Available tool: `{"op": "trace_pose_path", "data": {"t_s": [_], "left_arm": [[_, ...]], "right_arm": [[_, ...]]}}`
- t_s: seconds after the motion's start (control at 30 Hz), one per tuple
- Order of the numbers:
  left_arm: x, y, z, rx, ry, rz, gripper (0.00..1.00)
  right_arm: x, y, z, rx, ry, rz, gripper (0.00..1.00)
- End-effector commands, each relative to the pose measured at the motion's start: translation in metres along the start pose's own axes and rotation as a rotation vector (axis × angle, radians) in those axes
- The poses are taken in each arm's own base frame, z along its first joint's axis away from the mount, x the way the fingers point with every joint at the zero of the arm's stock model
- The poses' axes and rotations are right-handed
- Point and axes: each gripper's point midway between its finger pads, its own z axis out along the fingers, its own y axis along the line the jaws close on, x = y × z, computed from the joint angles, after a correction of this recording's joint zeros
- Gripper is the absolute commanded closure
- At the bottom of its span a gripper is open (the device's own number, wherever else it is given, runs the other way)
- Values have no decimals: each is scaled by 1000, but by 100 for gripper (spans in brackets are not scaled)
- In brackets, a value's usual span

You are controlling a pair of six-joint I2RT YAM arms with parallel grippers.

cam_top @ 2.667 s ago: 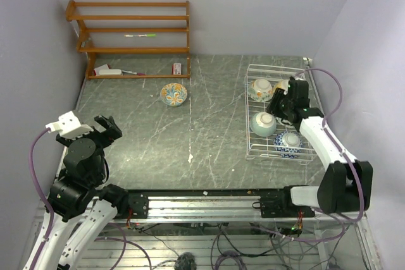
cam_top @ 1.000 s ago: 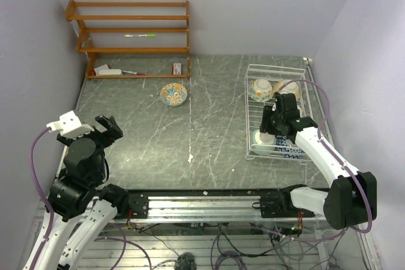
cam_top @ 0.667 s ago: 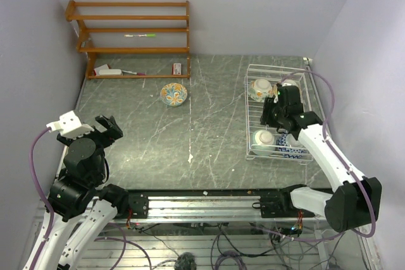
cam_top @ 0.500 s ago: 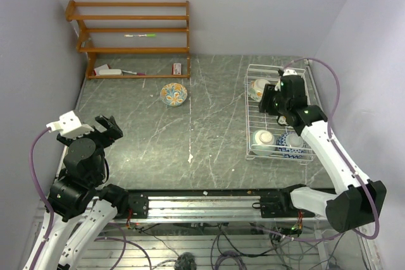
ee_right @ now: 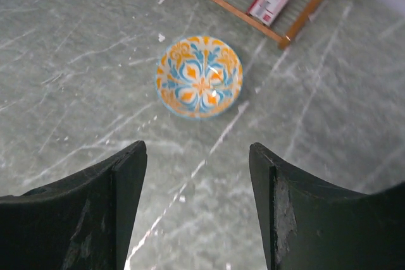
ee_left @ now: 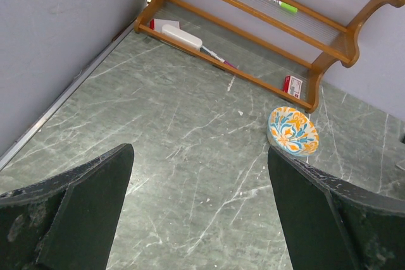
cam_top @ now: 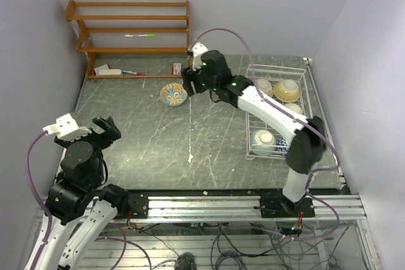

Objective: Load the bowls into the dish rack

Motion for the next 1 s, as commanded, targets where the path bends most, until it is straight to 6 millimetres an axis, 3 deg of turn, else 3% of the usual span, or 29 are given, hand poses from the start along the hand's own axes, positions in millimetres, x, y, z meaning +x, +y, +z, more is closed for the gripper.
{"op": "trace_pose_path", "data": {"t_s": [0.0, 0.23, 0.63, 0.77, 0.97], "left_arm": [[-5, 4, -1, -21, -24, -24, 2], [-4, 5, 0, -29, -22, -19, 2], [-2, 4, 2, -35, -12, -1, 2], [-3, 5, 2, -38, -14, -3, 2], [-2, 6, 2, -42, -13, 1, 2]], "right_arm": [[0, 24, 51, -111, 22, -154, 34], [47, 52, 122, -248, 112, -241, 19], [104, 79, 178, -295, 181, -282, 17], [112, 69, 191, -214, 179, -296, 24], [125, 57, 201, -148, 191, -307, 46]]}}
